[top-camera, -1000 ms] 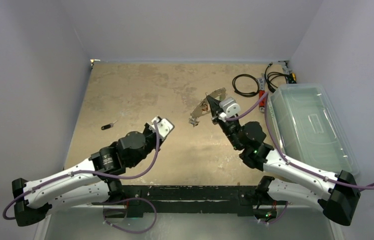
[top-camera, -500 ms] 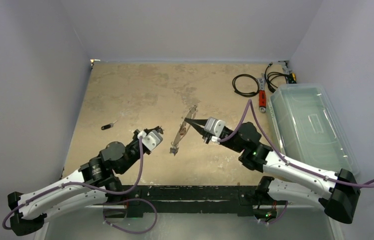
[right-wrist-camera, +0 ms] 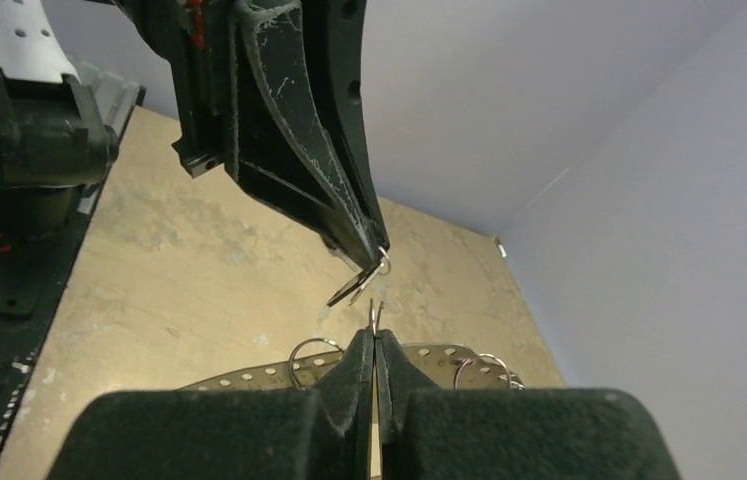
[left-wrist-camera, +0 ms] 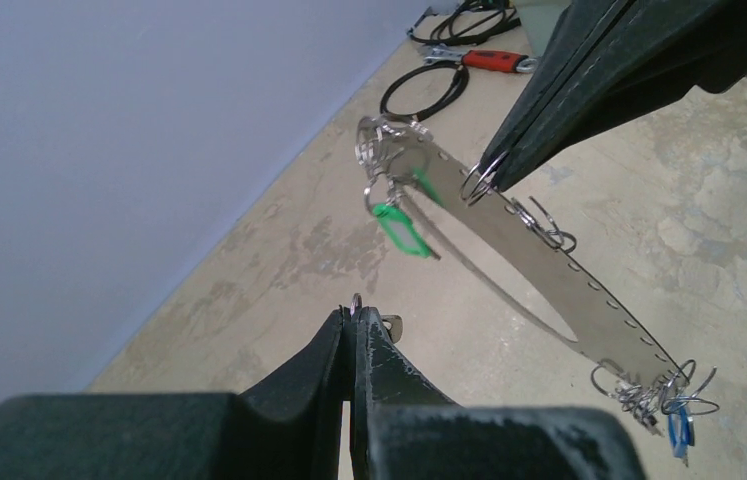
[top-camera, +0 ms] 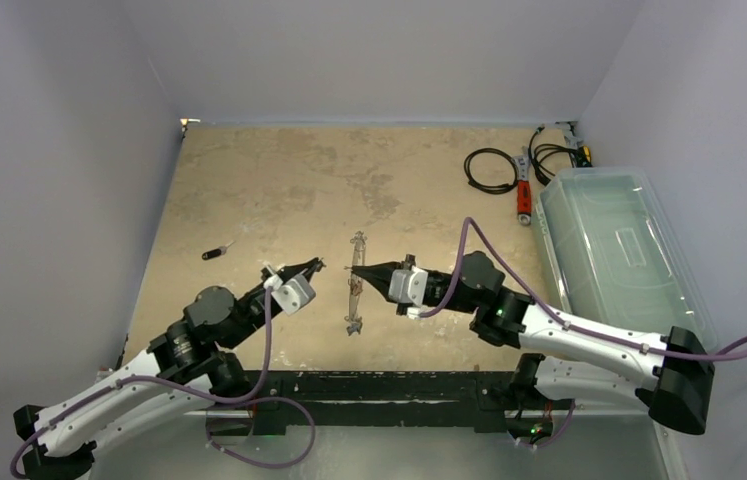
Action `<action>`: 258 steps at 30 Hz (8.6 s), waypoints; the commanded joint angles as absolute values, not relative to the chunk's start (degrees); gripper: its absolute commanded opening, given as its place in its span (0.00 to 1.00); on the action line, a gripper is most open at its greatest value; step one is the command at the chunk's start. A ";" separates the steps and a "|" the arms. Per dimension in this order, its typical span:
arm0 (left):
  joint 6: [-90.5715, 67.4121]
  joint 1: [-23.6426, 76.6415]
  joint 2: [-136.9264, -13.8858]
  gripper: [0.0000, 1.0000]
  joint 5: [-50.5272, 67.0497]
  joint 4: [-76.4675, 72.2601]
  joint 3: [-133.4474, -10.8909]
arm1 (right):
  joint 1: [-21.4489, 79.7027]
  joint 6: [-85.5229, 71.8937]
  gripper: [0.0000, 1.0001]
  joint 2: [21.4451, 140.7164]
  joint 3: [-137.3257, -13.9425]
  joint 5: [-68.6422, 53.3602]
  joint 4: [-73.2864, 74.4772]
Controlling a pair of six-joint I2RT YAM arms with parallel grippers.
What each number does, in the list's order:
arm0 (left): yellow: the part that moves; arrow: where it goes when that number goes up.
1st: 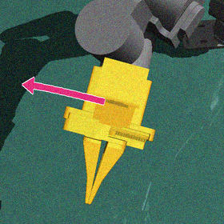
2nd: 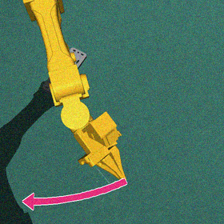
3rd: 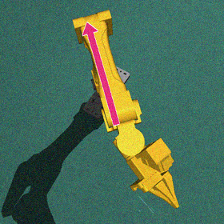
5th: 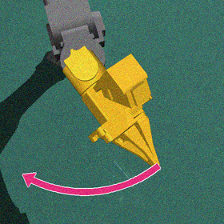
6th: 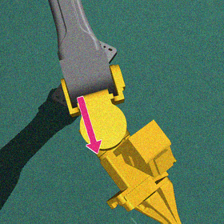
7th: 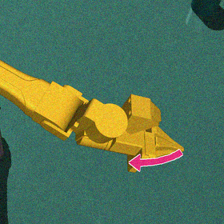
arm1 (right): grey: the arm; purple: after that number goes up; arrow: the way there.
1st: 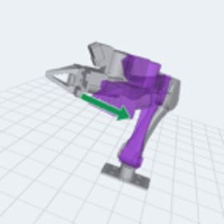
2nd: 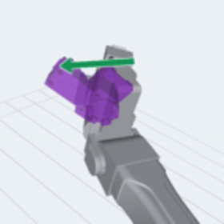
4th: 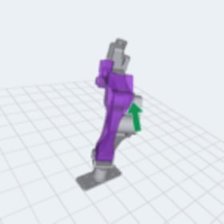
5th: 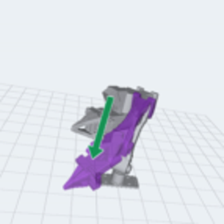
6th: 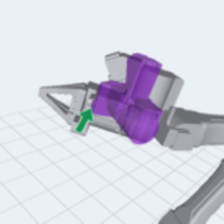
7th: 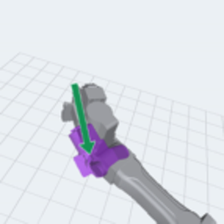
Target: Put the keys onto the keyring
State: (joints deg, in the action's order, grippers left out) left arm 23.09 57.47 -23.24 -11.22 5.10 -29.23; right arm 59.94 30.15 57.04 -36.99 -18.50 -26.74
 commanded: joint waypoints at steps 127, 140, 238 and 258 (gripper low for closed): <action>33.05 54.93 -25.20 0.00 20.06 14.39 -32.62 | 65.48 36.58 0.00 56.21 -43.68 -14.12 -14.15; 32.65 54.98 -23.84 0.20 17.29 13.00 -31.71 | 65.48 36.61 0.00 56.35 -43.55 -14.07 -14.88; 28.31 49.43 -26.54 0.00 19.08 8.87 -32.35 | 65.48 35.78 0.06 61.46 -45.98 -15.85 -13.27; 28.54 49.38 -29.62 0.00 19.43 10.66 -33.40 | 65.48 35.97 0.00 64.69 -48.29 -12.23 -10.40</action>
